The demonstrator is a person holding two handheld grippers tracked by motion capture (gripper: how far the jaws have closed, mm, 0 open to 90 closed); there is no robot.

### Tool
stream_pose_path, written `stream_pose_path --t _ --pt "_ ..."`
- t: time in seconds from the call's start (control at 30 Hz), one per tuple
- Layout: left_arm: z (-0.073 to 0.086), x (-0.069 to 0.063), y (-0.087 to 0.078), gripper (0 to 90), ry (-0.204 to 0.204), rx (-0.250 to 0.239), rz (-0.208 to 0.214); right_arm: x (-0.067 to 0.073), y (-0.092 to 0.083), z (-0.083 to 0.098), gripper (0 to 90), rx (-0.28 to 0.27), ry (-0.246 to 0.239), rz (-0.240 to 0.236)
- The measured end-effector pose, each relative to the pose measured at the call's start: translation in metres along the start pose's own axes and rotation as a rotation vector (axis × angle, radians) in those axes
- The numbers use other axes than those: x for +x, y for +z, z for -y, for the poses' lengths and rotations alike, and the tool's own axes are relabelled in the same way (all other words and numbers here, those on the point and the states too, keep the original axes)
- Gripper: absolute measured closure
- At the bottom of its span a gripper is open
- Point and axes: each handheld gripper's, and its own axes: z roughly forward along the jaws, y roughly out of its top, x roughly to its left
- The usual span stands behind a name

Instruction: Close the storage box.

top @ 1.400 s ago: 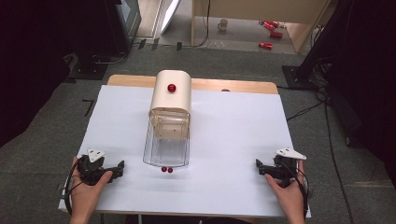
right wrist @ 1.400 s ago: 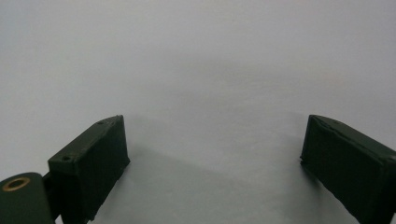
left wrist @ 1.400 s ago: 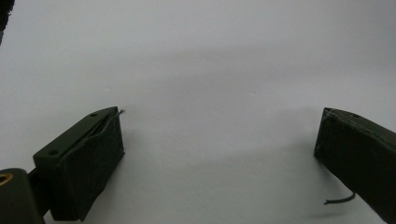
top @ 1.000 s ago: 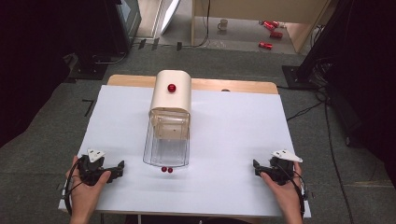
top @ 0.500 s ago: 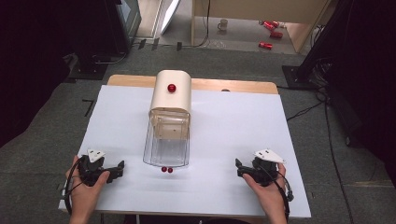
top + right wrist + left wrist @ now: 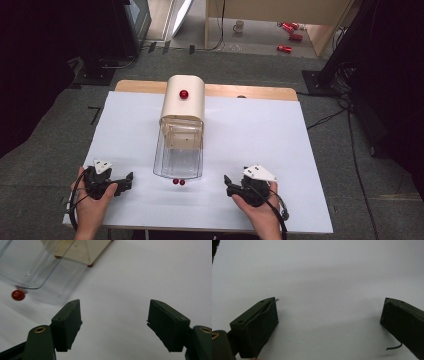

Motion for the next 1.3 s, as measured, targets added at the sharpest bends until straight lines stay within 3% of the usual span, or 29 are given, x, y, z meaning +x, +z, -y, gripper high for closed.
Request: stream_pose_path --t 0.1,0.33,0.67,1.07,1.3 --pt "0.0 0.0 0.0 1.1 0.0 0.0 0.0 0.012 0.003 0.001 30.6 -0.003 -0.014 -0.01" --pt "0.0 0.0 0.0 1.1 -0.001 0.001 0.0 0.044 0.003 -0.002 44.1 -0.049 0.006 -0.081" --pt "0.0 0.0 0.0 1.1 -0.001 0.002 0.0 0.078 0.008 0.003 56.0 -0.038 -0.001 -0.164" --pt "0.0 0.0 0.0 1.1 -0.001 0.002 0.0 0.108 0.019 0.002 69.5 -0.058 -0.015 -0.248" --pt "0.0 0.0 0.0 1.1 -0.001 0.003 0.0 0.118 0.023 -0.001 71.6 -0.062 -0.003 -0.263"
